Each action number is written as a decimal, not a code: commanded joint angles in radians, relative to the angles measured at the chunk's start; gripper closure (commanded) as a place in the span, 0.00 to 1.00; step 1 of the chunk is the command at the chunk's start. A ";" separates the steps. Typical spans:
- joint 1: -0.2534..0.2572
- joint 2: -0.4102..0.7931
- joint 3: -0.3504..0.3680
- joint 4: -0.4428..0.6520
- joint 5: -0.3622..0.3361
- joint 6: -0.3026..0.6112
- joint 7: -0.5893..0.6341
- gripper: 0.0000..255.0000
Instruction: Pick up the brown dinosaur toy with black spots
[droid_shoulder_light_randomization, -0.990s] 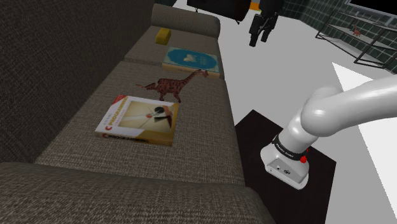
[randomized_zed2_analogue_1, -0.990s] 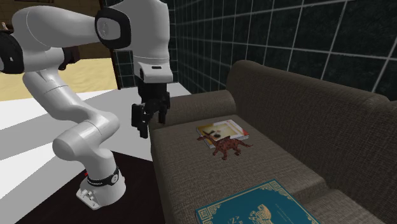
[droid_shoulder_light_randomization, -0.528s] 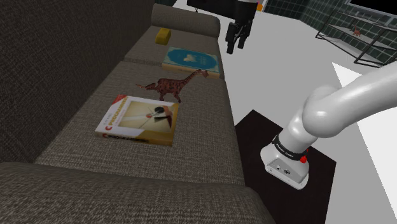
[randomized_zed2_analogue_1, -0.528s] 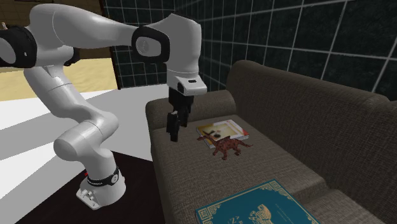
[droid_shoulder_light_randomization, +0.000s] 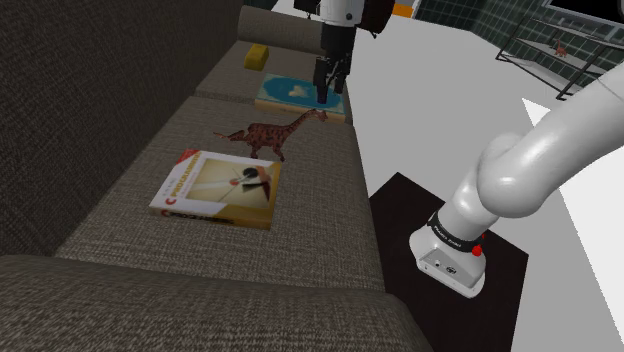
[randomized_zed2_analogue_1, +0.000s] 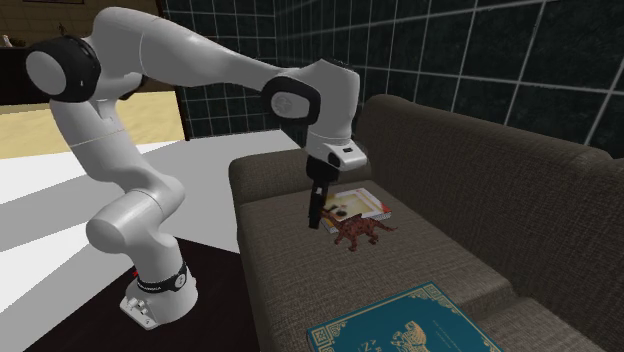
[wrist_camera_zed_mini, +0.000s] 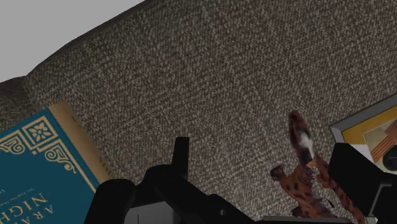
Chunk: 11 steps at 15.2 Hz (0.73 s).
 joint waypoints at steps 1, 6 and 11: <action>0.016 0.056 0.015 0.033 0.013 0.017 -0.005 0.00; 0.057 0.205 0.056 0.121 0.038 0.066 -0.010 0.00; 0.083 0.308 0.083 0.180 0.048 0.101 -0.013 0.00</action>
